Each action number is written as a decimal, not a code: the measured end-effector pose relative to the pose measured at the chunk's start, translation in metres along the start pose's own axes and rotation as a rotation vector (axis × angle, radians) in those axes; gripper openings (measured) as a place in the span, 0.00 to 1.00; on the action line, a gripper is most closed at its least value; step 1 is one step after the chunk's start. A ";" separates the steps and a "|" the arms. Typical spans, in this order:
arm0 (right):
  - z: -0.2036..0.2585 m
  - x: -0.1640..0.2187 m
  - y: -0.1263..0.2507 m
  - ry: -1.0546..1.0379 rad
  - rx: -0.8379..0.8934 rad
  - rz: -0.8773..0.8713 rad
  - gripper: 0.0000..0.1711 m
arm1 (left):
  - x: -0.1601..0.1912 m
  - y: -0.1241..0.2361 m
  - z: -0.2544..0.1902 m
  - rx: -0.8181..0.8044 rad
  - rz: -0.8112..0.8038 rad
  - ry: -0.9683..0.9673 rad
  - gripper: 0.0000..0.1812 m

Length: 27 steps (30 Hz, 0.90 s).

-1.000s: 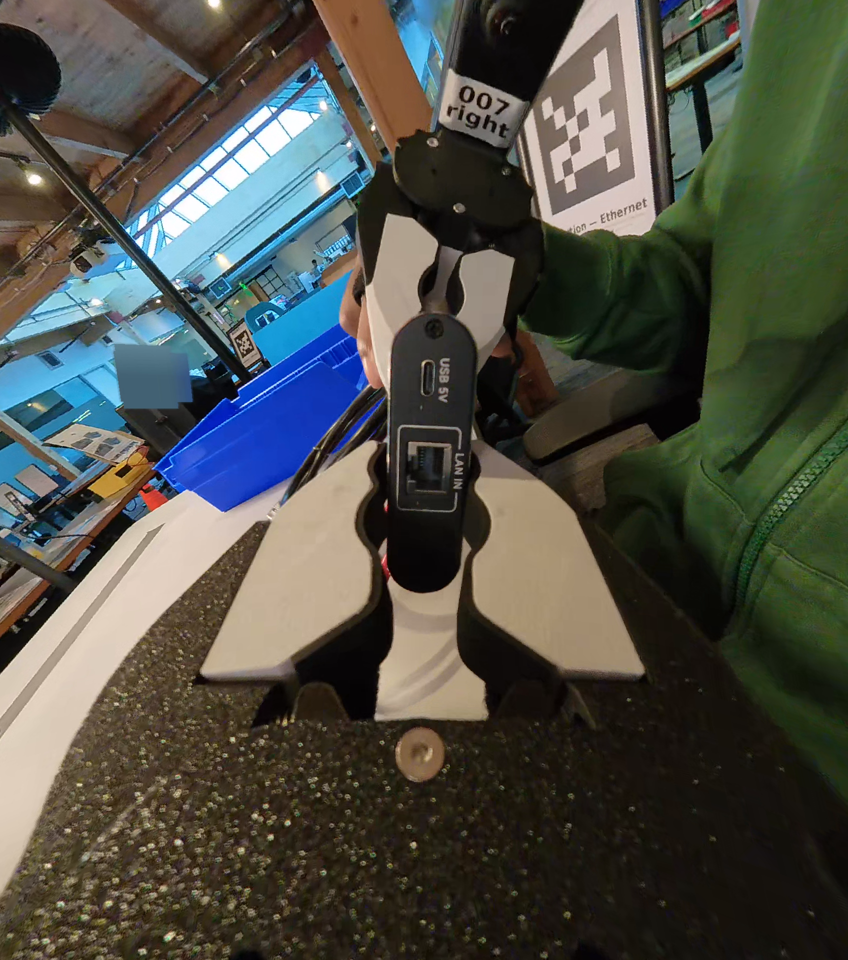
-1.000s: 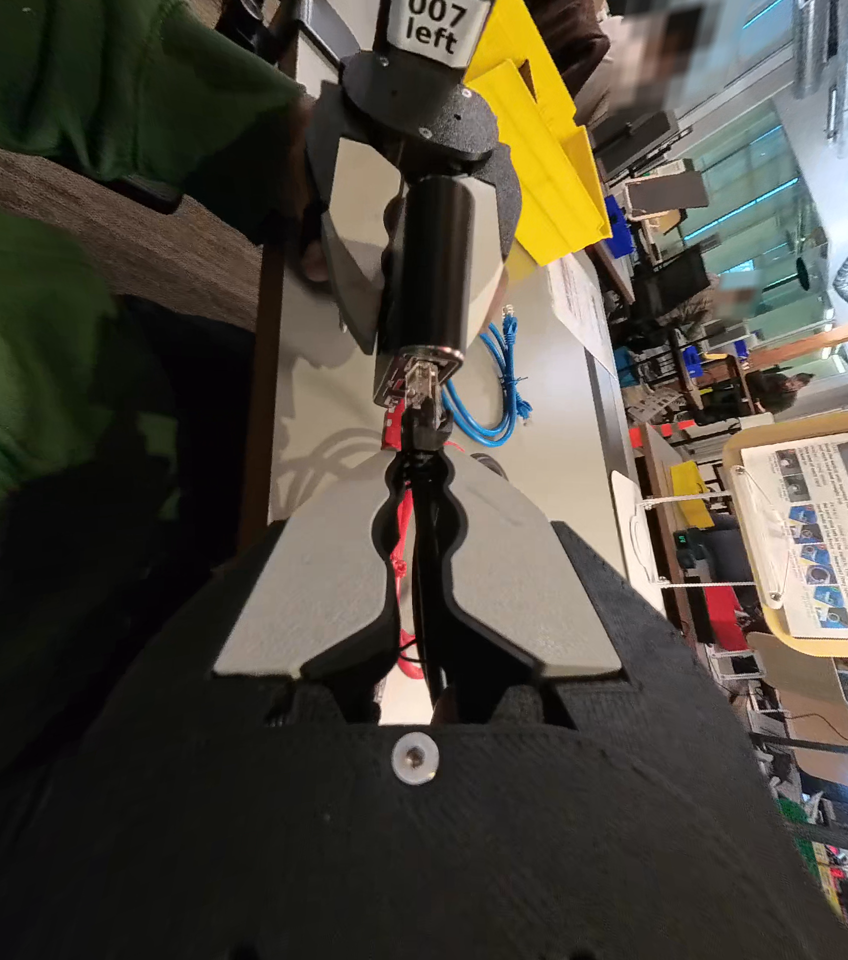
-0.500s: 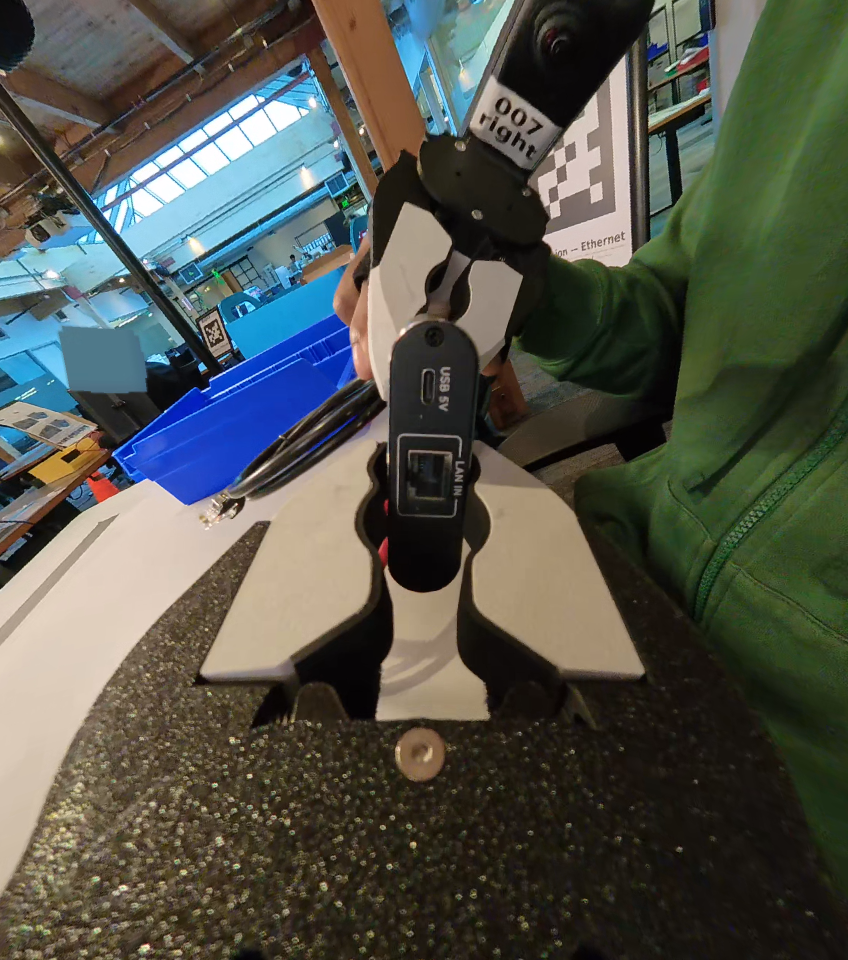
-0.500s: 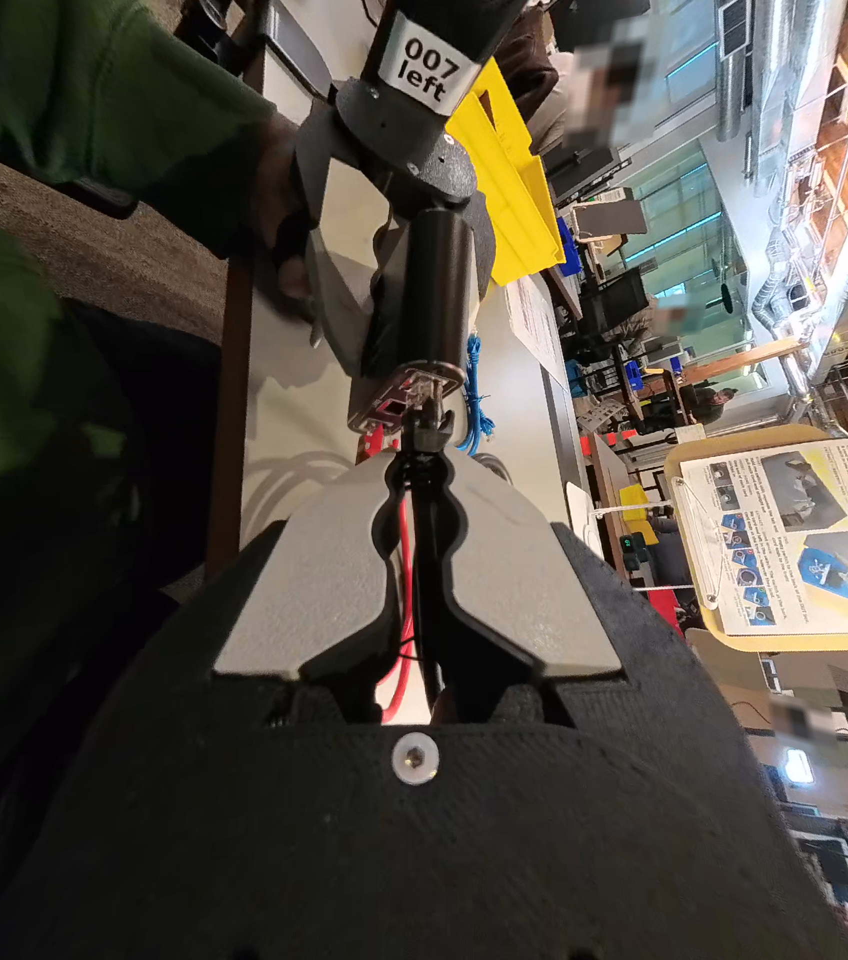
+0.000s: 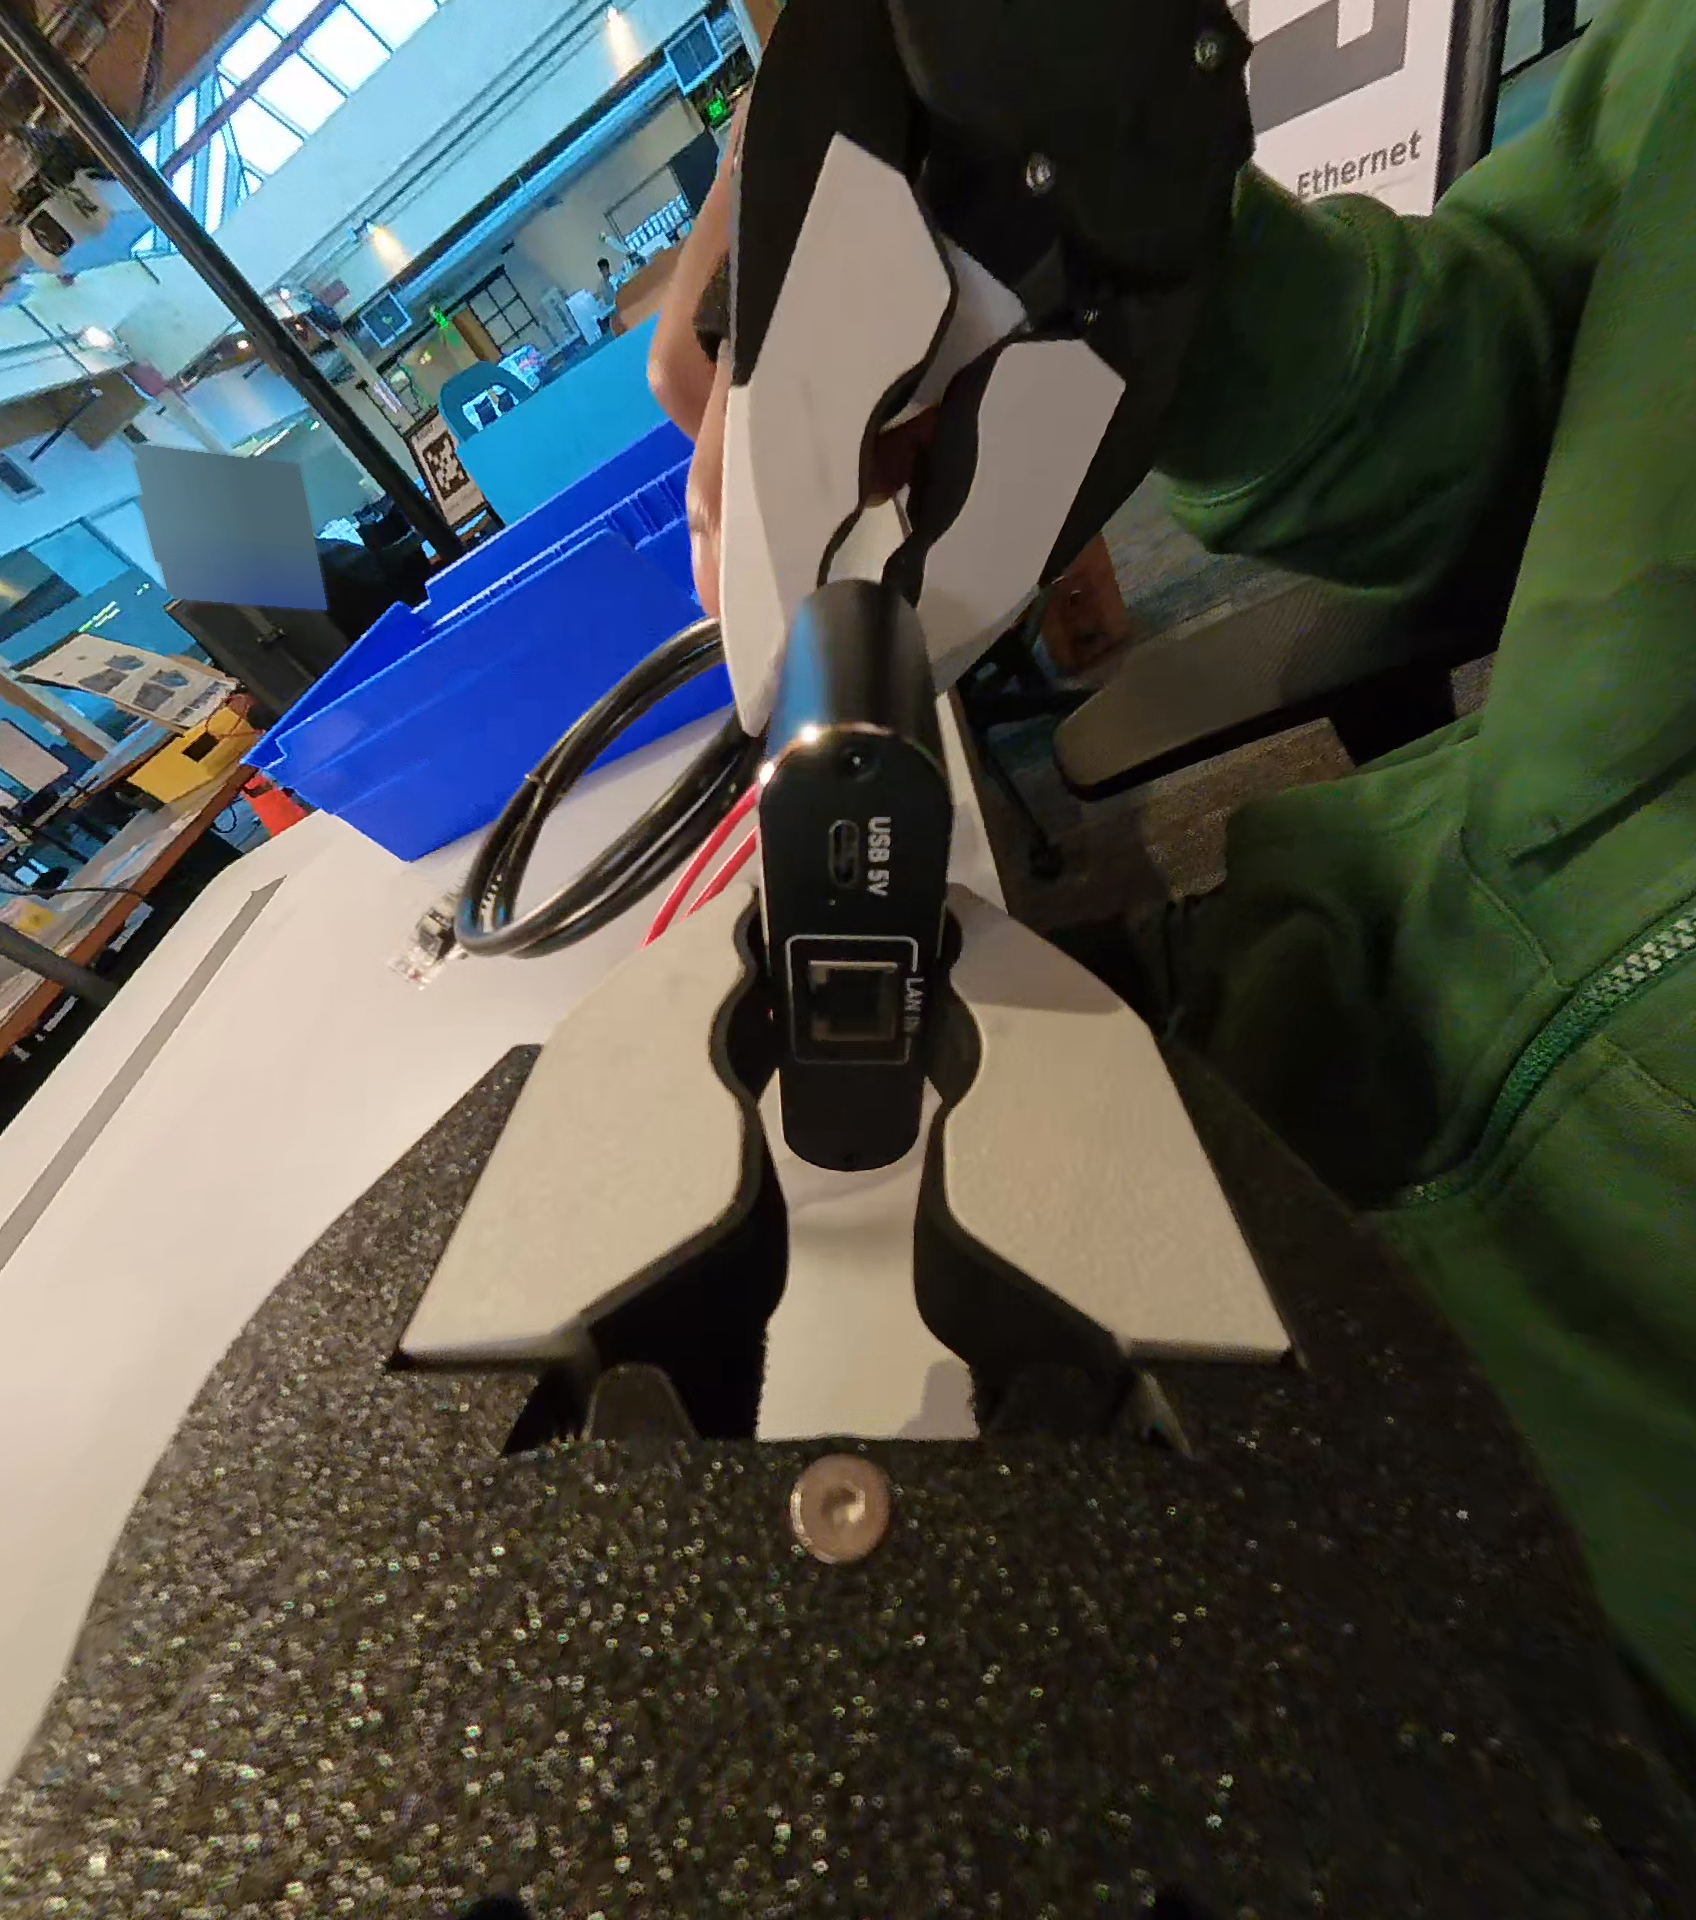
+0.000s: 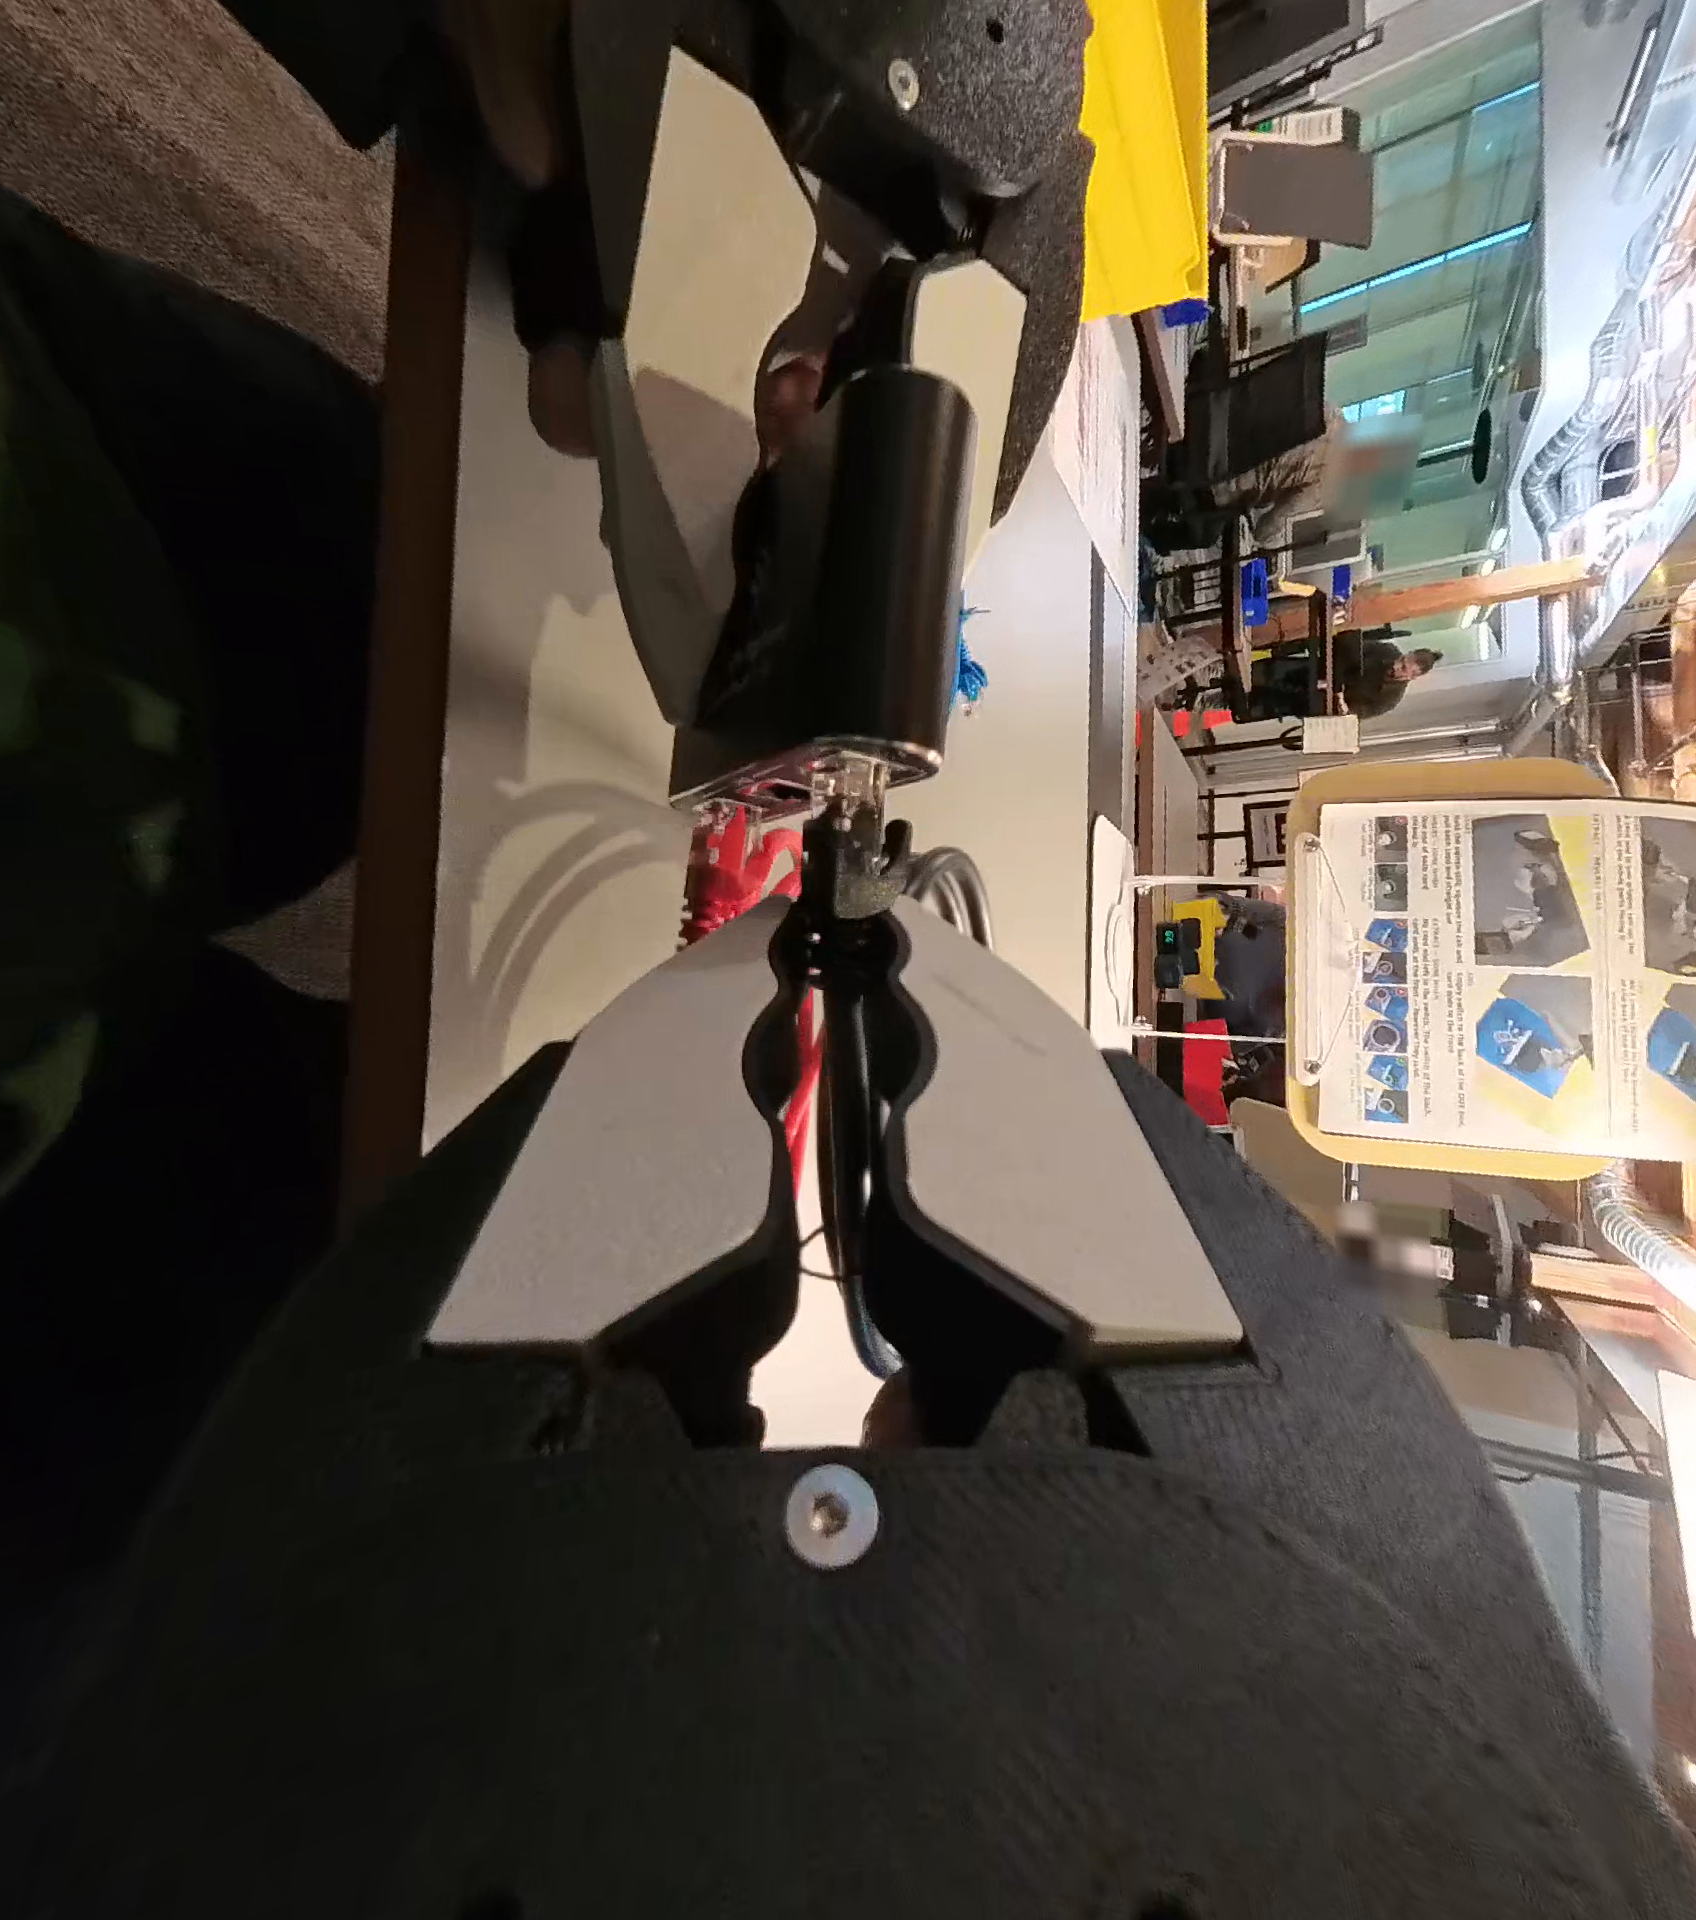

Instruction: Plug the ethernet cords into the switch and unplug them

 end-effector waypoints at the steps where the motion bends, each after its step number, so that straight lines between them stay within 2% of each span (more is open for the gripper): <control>1: 0.000 0.000 0.000 -0.002 -0.001 -0.004 0.06 | 0.000 0.000 0.000 -0.002 0.003 -0.001 0.14; 9: -0.001 0.004 -0.008 0.006 0.034 0.106 0.06 | 0.006 -0.003 0.002 -0.069 0.068 -0.031 0.14; 15: -0.008 0.013 -0.015 0.008 0.118 0.153 0.06 | 0.009 -0.006 0.009 -0.232 0.080 -0.100 0.15; 20: -0.002 0.011 -0.026 0.060 0.097 0.196 0.06 | -0.001 -0.009 0.000 -0.205 0.002 -0.093 0.15; 27: 0.003 0.011 -0.029 0.092 0.070 0.200 0.06 | 0.003 -0.009 -0.002 -0.152 0.052 -0.087 0.15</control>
Point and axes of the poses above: each gripper's, where its closed fingertips meet, y back along the fingers, x out of its underside, z = x × y across the jaws, the point moved 6 cm from there along y, back along the fingers, and after that the axes turned 14 degrees about -x, right-handed, at the moved point
